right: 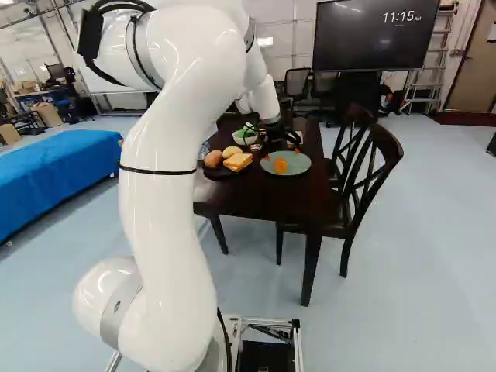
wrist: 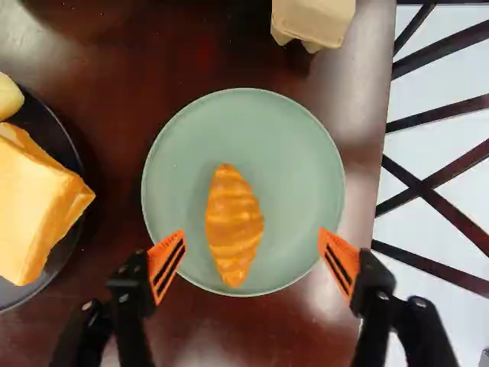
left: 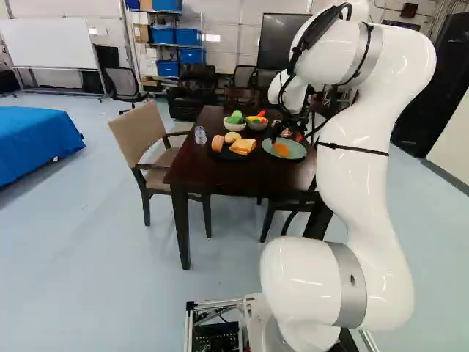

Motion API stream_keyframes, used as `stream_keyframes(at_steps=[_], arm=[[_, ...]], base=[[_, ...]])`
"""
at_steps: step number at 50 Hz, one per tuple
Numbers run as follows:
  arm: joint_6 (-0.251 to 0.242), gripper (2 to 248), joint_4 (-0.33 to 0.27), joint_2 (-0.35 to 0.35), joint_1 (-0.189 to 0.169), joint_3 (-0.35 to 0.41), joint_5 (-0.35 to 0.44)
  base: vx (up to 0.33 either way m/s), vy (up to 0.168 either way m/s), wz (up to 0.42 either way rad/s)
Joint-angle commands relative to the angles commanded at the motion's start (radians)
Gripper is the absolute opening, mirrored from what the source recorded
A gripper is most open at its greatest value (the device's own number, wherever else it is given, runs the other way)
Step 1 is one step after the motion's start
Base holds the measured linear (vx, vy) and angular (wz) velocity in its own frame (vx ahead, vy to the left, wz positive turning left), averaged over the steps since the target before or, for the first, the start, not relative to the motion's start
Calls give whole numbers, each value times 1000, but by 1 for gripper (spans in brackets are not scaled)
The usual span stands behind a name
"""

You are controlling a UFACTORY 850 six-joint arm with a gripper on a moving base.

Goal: Move the croissant to the empty plate

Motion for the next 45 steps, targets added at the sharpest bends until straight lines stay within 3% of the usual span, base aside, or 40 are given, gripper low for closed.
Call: stream_keyframes(at_steps=[2, 3, 16, 45], arm=[[0, 227, 0, 0, 0, 0, 0], [0, 247, 0, 0, 0, 0, 0], [0, 247, 0, 26, -2, 17, 0], [0, 247, 0, 200, -42, 164, 0]], base=[[0, 0, 0], [0, 0, 0], [0, 0, 0], [0, 0, 0]])
